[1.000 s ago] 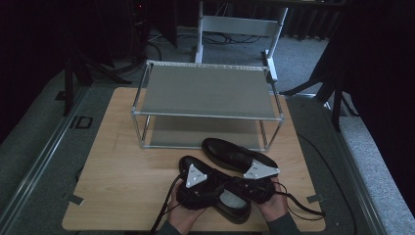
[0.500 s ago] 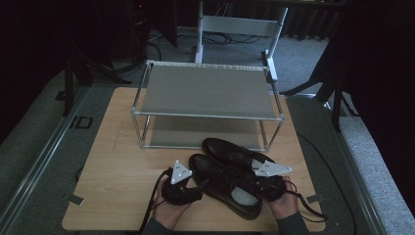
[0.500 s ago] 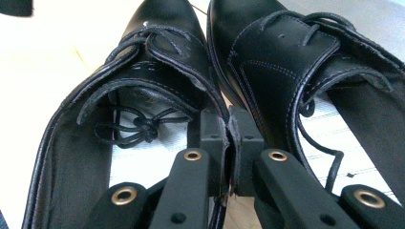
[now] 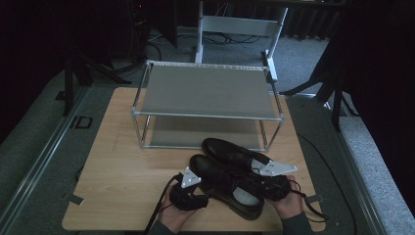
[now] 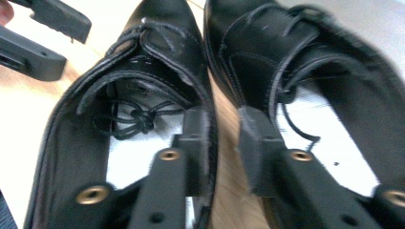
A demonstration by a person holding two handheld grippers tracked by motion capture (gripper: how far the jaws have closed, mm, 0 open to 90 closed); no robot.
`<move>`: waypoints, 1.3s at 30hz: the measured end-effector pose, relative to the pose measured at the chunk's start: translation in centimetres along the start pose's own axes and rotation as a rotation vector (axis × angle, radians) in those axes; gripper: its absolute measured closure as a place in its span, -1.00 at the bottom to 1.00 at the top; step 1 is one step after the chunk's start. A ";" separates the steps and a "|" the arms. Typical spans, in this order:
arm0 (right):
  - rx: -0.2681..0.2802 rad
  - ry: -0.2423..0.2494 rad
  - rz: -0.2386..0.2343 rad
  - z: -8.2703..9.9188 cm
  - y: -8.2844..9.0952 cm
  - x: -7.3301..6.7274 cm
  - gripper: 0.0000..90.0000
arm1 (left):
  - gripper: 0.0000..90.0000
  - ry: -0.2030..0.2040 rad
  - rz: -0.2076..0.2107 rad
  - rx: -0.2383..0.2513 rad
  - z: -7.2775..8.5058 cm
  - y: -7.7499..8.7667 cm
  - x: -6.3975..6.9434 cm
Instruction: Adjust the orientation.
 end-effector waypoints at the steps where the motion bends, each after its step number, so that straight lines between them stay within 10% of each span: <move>1: 0.019 -0.001 -0.005 -0.1 0.6 0.1 0.44 | -0.04 0.001 -0.001 -0.002 0.0 0.0 0.0; 9: 0.056 -0.067 0.055 0.7 3.0 2.8 0.46 | -0.05 0.008 -0.015 0.002 0.1 0.2 -0.6; 15: -0.005 -0.015 0.032 0.7 1.8 3.2 0.63 | -0.06 0.008 -0.012 -0.012 0.4 -0.1 -0.6; 22: -0.096 0.031 -0.026 0.5 0.1 2.9 0.83 | -0.06 0.005 -0.013 -0.017 0.5 -0.2 -0.6; 39: -0.075 -0.010 -0.104 0.9 0.8 1.0 0.90 | -0.06 0.003 -0.012 -0.019 0.6 -0.3 -0.4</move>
Point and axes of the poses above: each handheld gripper's, and its own axes: y roughly backward along the jaws, z roughly out of its underside, x roughly to its right, the point moved 10 cm from there along -y, roughly forward along the jaws, and after that the axes turned 4 degrees about -z, right-handed, at the moved point
